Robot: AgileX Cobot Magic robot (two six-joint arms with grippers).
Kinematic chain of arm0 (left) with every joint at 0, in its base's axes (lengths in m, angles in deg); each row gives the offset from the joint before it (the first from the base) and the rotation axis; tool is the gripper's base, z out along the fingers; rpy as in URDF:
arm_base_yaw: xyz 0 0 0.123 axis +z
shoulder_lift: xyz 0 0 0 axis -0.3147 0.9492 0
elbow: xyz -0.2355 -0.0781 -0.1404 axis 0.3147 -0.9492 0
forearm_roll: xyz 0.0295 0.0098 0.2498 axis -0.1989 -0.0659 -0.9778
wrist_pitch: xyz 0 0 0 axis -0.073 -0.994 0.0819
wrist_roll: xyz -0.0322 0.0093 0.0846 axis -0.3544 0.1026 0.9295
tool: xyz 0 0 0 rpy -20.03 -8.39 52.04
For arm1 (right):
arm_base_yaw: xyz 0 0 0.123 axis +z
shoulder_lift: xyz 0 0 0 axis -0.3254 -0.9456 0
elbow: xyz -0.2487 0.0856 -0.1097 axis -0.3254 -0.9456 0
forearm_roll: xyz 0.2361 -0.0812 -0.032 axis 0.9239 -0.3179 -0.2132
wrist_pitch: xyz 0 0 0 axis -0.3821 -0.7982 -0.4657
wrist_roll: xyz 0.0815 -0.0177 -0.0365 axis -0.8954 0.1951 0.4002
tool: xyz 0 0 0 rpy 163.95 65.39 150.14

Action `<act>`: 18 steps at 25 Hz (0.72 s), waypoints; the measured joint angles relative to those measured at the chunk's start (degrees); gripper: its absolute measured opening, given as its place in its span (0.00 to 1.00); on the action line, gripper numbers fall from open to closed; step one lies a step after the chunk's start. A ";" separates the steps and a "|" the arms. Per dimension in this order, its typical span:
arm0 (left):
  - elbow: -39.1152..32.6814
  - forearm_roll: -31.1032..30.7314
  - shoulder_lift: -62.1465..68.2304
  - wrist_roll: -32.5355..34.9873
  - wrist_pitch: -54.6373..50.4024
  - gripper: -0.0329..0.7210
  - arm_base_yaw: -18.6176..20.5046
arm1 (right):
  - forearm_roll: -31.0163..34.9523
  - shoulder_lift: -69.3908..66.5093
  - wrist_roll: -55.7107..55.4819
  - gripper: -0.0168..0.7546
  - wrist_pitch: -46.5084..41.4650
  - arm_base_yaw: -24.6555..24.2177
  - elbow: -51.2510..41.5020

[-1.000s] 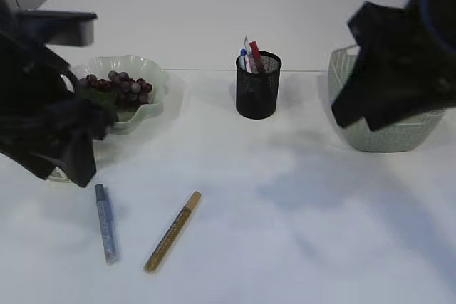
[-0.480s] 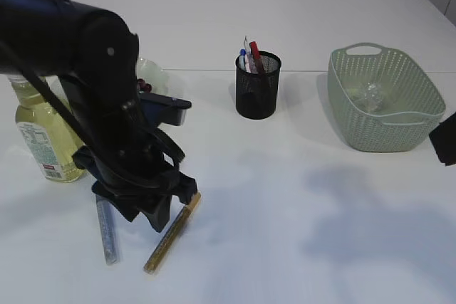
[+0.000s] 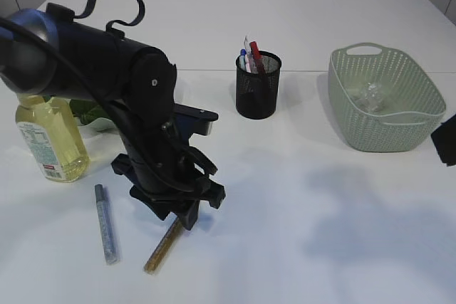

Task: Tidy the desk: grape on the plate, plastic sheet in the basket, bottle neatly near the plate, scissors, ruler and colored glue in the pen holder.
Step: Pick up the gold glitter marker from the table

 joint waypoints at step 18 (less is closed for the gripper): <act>3.60 -1.65 4.55 0.00 -3.36 0.48 0.00 | 0.00 0.09 0.00 0.47 0.00 0.00 0.00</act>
